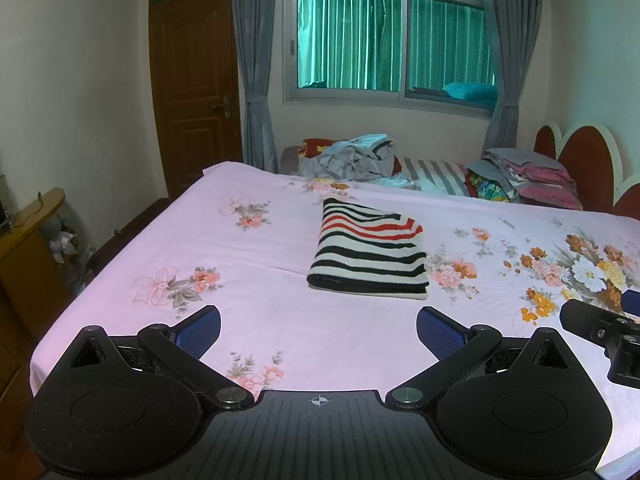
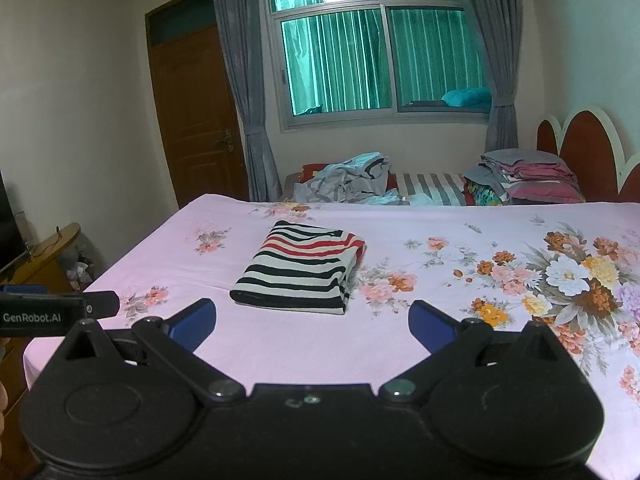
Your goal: Fold small clothes
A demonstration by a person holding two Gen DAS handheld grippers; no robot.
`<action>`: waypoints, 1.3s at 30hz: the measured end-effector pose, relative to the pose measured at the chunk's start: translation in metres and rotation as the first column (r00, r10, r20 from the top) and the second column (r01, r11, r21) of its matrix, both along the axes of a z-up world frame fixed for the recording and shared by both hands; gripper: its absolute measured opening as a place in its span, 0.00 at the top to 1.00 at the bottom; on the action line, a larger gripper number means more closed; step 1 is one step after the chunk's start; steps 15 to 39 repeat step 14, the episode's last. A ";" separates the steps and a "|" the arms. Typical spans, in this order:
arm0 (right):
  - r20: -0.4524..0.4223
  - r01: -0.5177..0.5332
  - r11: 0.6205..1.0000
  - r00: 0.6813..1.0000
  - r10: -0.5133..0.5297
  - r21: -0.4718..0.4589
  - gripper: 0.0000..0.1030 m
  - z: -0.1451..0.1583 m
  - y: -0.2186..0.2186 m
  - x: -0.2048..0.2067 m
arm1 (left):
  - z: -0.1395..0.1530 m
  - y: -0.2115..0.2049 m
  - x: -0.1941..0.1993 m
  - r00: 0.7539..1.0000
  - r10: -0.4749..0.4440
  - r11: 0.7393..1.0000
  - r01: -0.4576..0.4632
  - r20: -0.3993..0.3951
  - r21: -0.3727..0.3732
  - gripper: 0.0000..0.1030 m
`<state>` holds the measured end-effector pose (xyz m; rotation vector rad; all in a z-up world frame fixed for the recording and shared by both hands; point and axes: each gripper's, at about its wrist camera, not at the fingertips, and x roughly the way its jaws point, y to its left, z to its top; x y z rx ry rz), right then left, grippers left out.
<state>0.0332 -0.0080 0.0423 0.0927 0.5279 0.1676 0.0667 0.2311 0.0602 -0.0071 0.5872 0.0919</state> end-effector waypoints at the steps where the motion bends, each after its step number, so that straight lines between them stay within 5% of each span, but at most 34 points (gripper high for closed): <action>1: 0.000 0.000 1.000 1.000 0.000 -0.001 0.00 0.000 0.000 0.000 | 0.000 0.000 -0.001 1.000 0.000 1.000 0.000 -0.001 0.000 0.00; 39: -0.036 0.005 1.000 0.999 -0.005 0.008 0.00 -0.011 -0.008 0.015 | -0.009 0.000 0.020 1.000 -0.007 1.000 0.007 -0.003 -0.018 0.00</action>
